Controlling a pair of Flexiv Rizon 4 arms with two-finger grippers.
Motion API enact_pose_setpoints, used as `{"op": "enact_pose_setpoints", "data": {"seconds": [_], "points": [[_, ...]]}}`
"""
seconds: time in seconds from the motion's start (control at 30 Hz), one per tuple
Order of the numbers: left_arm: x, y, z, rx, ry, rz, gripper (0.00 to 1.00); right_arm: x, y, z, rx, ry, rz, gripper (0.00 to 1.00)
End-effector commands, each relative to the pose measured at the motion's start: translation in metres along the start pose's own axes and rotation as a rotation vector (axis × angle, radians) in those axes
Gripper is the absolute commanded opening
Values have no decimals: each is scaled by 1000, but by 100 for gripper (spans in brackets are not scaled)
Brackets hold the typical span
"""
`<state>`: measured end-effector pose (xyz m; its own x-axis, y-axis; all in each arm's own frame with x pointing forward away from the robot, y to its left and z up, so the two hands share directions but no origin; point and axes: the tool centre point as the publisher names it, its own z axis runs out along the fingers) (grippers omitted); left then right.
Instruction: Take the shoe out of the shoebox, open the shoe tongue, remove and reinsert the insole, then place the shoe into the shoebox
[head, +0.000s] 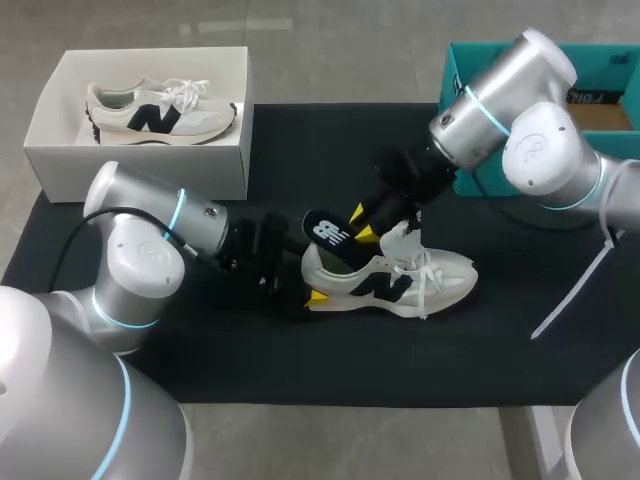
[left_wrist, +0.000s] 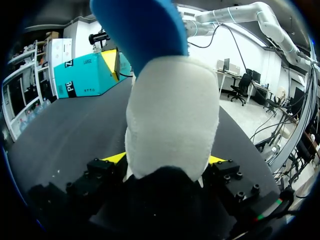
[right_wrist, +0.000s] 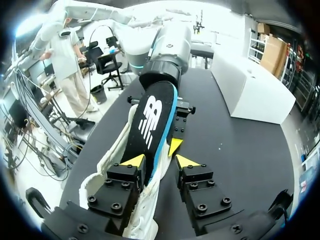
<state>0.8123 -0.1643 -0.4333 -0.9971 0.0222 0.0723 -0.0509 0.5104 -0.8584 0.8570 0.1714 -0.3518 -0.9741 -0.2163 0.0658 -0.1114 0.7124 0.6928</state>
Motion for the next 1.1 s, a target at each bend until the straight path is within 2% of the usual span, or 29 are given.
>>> {"op": "enact_pose_setpoints", "data": {"seconds": [0.03, 0.33, 0.37, 0.4, 0.53, 0.7, 1.1], "points": [[-1, 2, 2, -1, 1, 0, 0, -2, 8, 5, 5, 15, -6, 34], [-1, 2, 2, -1, 1, 0, 0, 14, 12, 11, 1, 56, 7, 11], [-1, 2, 2, -1, 1, 0, 0, 16, 11, 12, -1, 60, 12, 8], [-1, 2, 2, -1, 1, 0, 0, 18, 10, 12, -2, 62, 15, 0], [-1, 2, 2, -1, 1, 0, 0, 22, 13, 4, -4, 26, 18, 0], [-1, 2, 2, -1, 1, 0, 0, 19, 29, -16, -137, -82, -39, 0], [-1, 2, 2, -1, 1, 0, 0, -2, 77, -39, -180, -57, -104, 0]]}}
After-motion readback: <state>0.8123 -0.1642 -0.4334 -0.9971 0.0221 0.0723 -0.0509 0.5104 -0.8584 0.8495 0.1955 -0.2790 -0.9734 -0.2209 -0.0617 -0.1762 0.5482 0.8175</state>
